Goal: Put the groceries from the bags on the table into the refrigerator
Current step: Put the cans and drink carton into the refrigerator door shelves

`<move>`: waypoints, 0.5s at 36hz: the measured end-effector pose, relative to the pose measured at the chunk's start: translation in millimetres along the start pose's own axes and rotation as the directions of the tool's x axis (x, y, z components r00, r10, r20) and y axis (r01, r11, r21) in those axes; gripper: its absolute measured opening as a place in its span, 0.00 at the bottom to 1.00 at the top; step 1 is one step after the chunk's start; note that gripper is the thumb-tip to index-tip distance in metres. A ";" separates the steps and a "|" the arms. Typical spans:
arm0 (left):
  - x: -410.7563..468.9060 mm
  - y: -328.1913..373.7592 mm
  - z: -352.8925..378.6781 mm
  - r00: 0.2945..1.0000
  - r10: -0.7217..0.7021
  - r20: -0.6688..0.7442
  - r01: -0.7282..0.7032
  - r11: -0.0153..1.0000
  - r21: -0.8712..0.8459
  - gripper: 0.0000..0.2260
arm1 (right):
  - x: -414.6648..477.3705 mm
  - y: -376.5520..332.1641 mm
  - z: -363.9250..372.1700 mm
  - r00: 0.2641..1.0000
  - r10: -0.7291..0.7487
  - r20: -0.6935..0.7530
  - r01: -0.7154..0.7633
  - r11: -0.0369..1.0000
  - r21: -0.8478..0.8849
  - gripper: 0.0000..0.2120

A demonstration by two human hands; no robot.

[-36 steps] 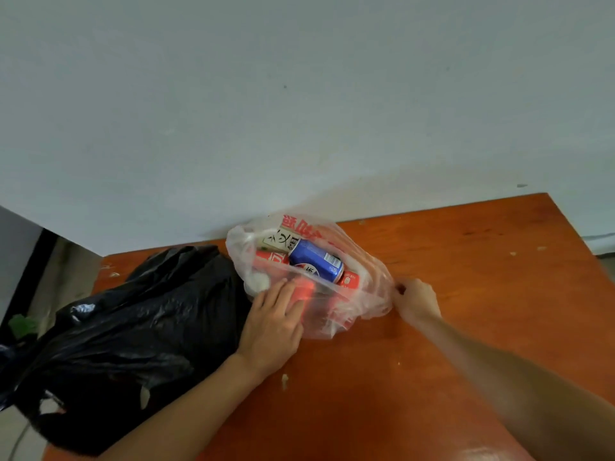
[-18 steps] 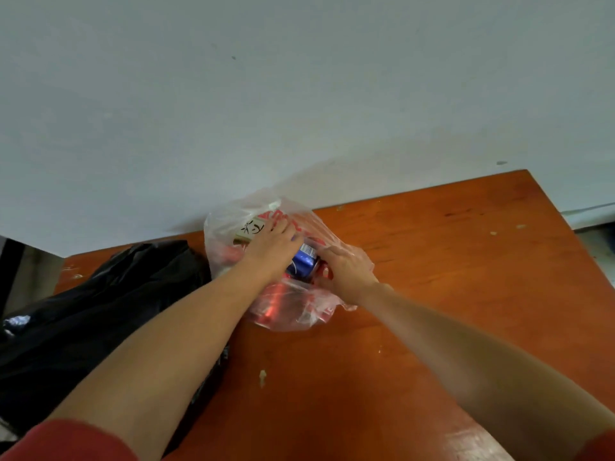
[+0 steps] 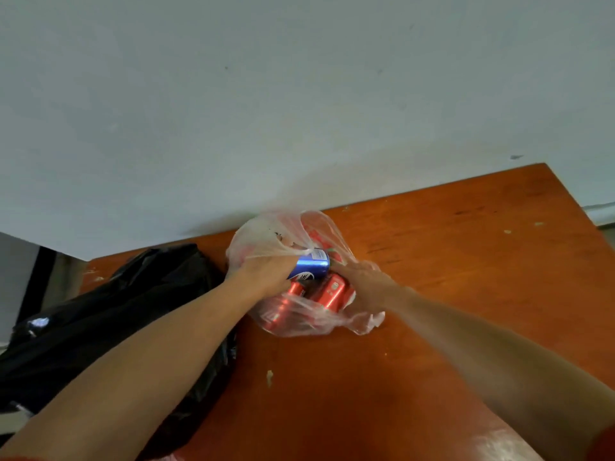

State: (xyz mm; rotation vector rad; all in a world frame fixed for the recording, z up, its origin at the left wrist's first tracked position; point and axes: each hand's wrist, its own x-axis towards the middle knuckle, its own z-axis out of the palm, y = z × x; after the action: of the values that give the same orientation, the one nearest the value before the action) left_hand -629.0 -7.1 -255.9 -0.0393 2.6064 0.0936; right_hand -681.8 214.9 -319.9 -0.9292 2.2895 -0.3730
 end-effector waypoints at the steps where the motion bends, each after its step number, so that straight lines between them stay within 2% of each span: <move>1: -3.4 0.0 0.4 0.993 0.090 -0.077 -0.084 0.993 0.078 0.29 | -0.1 -1.3 1.7 1.000 0.006 -0.005 -0.006 1.000 -0.001 0.54; 4: -20.8 11.9 -4.1 0.958 0.234 -0.163 -0.183 0.942 0.281 0.32 | 3.6 -4.0 7.8 1.000 0.028 -0.014 -0.029 1.000 -0.009 0.55; 6: -30.9 11.4 1.9 0.939 0.282 -0.198 -0.206 0.921 0.331 0.32 | 0.6 -6.5 8.3 0.999 0.037 -0.023 -0.036 0.999 0.021 0.54; 10: -58.2 6.8 11.3 0.930 0.258 -0.262 -0.197 0.951 0.238 0.34 | -16.1 -12.1 9.6 0.993 0.108 -0.049 -0.099 0.983 0.154 0.39; 15: -91.5 -5.1 17.8 0.946 0.147 -0.290 -0.125 0.988 0.092 0.34 | -28.3 -22.2 15.8 0.976 0.153 -0.158 -0.097 0.944 0.316 0.36; 18: -110.7 -16.0 17.7 0.957 0.068 -0.283 -0.069 0.998 0.009 0.32 | -39.1 -38.9 8.1 0.964 0.197 -0.178 -0.123 0.925 0.359 0.26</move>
State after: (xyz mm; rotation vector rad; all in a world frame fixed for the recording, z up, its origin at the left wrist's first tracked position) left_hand -524.0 -20.7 -215.7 0.0409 2.8950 0.1212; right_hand -634.6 214.5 -290.3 -0.5407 2.3631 -0.8060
